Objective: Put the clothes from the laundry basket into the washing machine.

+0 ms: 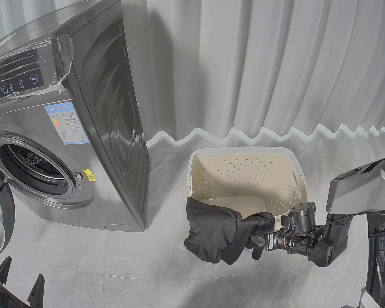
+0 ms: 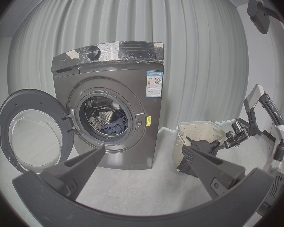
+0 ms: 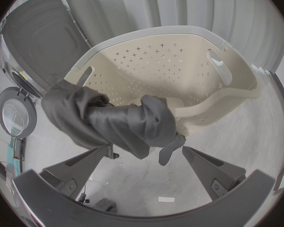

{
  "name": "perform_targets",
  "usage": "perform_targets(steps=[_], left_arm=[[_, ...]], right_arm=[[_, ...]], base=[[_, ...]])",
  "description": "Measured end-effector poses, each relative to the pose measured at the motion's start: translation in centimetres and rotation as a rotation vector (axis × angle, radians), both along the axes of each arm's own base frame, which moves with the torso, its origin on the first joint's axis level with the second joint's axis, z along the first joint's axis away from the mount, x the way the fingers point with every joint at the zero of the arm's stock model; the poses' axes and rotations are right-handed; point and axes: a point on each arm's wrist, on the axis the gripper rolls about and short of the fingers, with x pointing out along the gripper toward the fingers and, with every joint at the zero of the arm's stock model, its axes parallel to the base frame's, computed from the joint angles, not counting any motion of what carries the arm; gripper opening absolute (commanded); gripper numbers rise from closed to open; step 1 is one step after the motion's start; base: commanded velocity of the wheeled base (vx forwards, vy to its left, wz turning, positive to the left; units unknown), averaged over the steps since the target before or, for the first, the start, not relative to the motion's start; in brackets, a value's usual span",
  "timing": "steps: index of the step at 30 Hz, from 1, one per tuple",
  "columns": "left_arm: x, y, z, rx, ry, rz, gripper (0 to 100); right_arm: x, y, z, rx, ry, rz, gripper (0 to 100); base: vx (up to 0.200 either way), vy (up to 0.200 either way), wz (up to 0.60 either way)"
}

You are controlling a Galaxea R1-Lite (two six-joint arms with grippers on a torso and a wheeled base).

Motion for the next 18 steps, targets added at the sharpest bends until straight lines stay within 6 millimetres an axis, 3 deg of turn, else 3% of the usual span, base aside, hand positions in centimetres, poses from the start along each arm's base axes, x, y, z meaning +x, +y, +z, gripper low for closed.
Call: perform_targets(steps=[10, 11, 18], left_arm=[[0.0, 0.0, 0.0, -0.001, 0.000, 0.000, 100], [0.0, 0.0, 0.0, -0.001, 0.000, 0.001, 100], [0.0, 0.0, 0.0, -0.002, 0.000, 0.001, 100]], right_arm=[[3.5, 0.3, -1.1, 0.020, -0.036, -0.019, 100], [3.6, 0.3, -1.1, 0.022, -0.039, -0.018, 0], [3.9, 0.6, -1.2, 0.035, -0.052, -0.006, 0]], base=[[0.000, 0.000, 0.00], [0.000, 0.000, 0.00], [0.000, 0.000, 0.00]])
